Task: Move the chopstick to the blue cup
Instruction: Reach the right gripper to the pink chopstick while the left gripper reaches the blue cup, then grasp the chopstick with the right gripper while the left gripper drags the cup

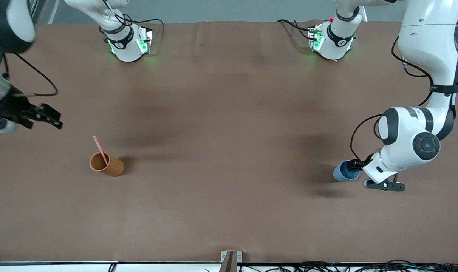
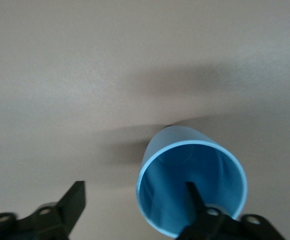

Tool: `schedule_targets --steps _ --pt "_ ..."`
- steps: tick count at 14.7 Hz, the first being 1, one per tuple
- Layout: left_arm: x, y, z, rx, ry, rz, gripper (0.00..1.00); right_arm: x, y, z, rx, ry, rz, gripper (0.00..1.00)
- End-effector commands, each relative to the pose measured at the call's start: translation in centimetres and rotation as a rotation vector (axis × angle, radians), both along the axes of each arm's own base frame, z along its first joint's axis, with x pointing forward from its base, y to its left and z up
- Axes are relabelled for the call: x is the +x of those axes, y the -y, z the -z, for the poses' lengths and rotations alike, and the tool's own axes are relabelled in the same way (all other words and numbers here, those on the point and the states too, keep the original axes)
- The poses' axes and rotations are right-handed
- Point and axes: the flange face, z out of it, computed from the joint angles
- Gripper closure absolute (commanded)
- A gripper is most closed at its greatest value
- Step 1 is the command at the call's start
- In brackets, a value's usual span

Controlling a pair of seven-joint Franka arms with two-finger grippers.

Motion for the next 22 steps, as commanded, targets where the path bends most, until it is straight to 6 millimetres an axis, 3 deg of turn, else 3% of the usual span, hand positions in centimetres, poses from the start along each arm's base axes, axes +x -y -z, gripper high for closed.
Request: schedule_targets --steps 1,2,6,8,10,11,13,16,20,22 --pt "0.1 0.6 1.3 -0.005 0.016 0.011 0.93 -1.7 -2.4 5.0 0.006 0.017 0.016 0.03" --pt "0.1 0.8 1.5 -0.002 0.021 0.018 0.99 -1.7 -3.0 6.5 0.008 0.008 0.030 0.03" --pt "0.3 0.2 0.3 -0.002 0.033 0.019 0.99 -1.4 -2.9 11.1 0.005 -0.012 0.038 0.07" --pt "0.4 1.7 -1.7 -0.007 0.056 0.029 0.99 -2.2 -2.8 13.2 0.004 0.003 0.036 0.12" --pt "0.3 3.2 -4.8 -0.021 0.053 0.005 0.99 -2.3 -2.6 13.8 -0.004 -0.004 0.033 0.24" --pt "-0.1 5.4 -5.9 -0.041 0.048 -0.026 0.99 -2.4 -2.6 14.3 -0.006 -0.013 0.034 0.32" --pt "-1.2 10.6 -6.3 -0.071 0.022 -0.134 0.99 -2.4 -2.4 14.6 -0.006 -0.019 0.037 0.43" --pt "-4.1 20.5 -6.9 -0.073 0.011 -0.250 0.99 -2.8 -2.4 15.0 -0.007 -0.031 0.037 0.55" --pt "-8.3 31.9 -5.7 -0.047 0.029 -0.404 0.99 -3.3 -2.4 15.8 -0.007 -0.051 0.041 0.74" --pt "-9.5 36.0 -4.6 -0.048 0.040 -0.458 0.99 -3.3 -2.4 15.8 -0.006 -0.053 0.052 0.84"
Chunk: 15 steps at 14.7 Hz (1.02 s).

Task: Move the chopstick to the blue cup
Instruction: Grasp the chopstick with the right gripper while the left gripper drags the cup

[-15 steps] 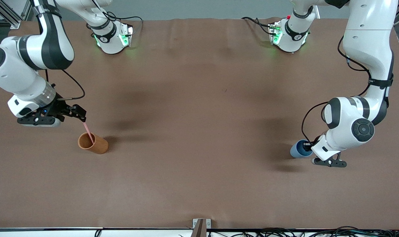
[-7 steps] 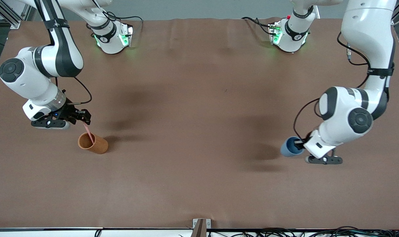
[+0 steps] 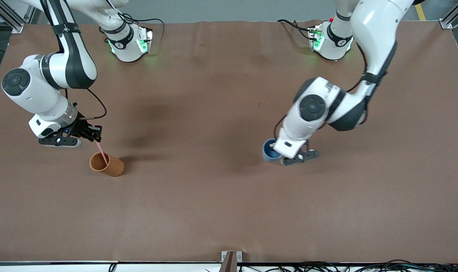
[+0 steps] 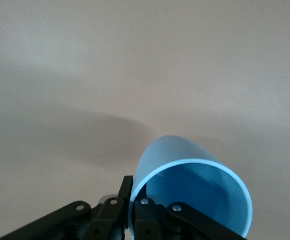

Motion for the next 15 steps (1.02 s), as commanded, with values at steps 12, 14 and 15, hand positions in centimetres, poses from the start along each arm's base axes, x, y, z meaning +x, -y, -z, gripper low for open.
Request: schedule_targets --steps 12,14,15 --pt "-4.1 12.3 5.3 -0.077 0.003 -0.116 0.99 3.2 0.1 -15.2 -0.007 -0.070 0.094 0.99" --pt "-4.0 12.2 5.4 -0.070 0.013 -0.120 0.95 2.9 0.2 -20.3 -0.008 -0.102 0.096 0.99" --pt "-4.1 12.2 5.6 -0.068 0.010 -0.120 0.93 2.5 0.2 -22.4 -0.005 -0.115 0.095 0.99"
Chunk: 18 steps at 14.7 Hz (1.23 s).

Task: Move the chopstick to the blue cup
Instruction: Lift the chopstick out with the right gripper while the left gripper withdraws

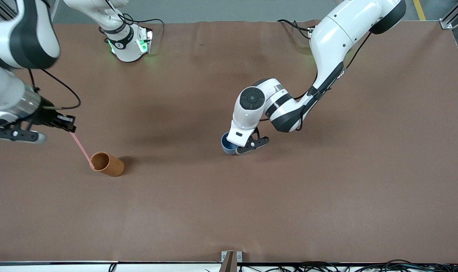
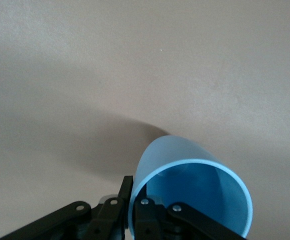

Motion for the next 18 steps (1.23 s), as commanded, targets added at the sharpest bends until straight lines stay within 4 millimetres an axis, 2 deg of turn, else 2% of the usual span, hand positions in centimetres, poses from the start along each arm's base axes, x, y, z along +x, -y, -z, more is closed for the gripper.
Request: schedule_targets --steps 1,3,6,7,8,9,11,12,13,15,18 --pt "0.5 0.3 -0.2 -0.003 0.019 -0.009 0.88 -0.6 0.2 -6.2 -0.007 -0.020 0.019 0.99" --pt "0.5 0.3 -0.2 -0.003 0.020 -0.008 0.75 -1.5 -0.1 -8.9 -0.010 -0.037 0.011 0.99" --pt "0.6 0.2 -0.5 -0.003 0.023 -0.009 0.55 -2.1 0.5 -9.5 -0.001 -0.068 0.016 0.99" --pt "0.7 0.0 -0.9 0.001 0.026 -0.010 0.43 -2.2 0.5 -9.5 -0.002 -0.074 0.020 0.99" --pt "1.0 -0.5 -1.7 0.011 0.032 -0.013 0.23 -2.2 0.4 -9.5 -0.002 -0.076 0.017 0.99" --pt "1.2 -1.1 -3.4 0.039 0.037 -0.013 0.00 -2.2 0.0 -9.4 -0.002 -0.080 0.012 0.99" --pt "1.9 -3.2 -8.4 0.102 0.076 0.032 0.00 -2.2 -0.6 -9.5 -0.002 -0.074 0.000 0.99" --pt "2.6 -5.1 -11.1 0.126 0.077 0.072 0.00 -2.2 -1.2 -9.5 0.002 -0.075 0.000 1.00" --pt "2.8 -6.5 -13.2 0.135 0.054 0.113 0.00 -2.2 -2.4 -9.5 0.009 -0.075 0.026 1.00" --pt "5.3 -12.5 -17.2 0.144 0.042 0.138 0.00 -2.3 -8.2 -9.2 0.027 -0.073 0.071 1.00" --pt "6.7 -20.4 -22.9 0.092 -0.006 0.260 0.00 -1.3 -16.8 -9.9 0.070 -0.048 0.170 1.00"
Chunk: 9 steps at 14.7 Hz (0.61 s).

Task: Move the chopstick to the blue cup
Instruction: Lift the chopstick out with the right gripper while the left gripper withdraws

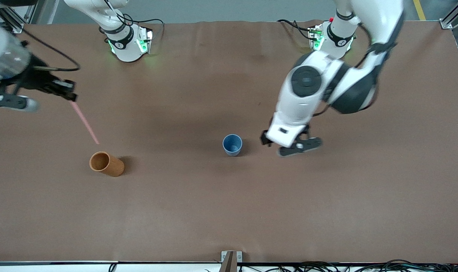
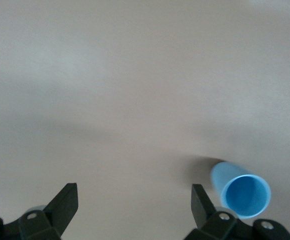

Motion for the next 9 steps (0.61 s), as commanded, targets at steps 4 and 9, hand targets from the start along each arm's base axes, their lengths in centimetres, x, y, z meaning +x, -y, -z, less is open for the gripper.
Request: schedule_targets --steps 4,9 --pt "-0.4 -13.2 -8.7 -0.034 -0.054 0.219 0.00 1.1 -16.2 1.5 0.173 -0.007 0.181 1.00" --pt "-4.1 -21.2 -15.8 -0.011 -0.083 0.434 0.00 0.9 -25.5 7.4 0.265 -0.038 0.205 1.00"
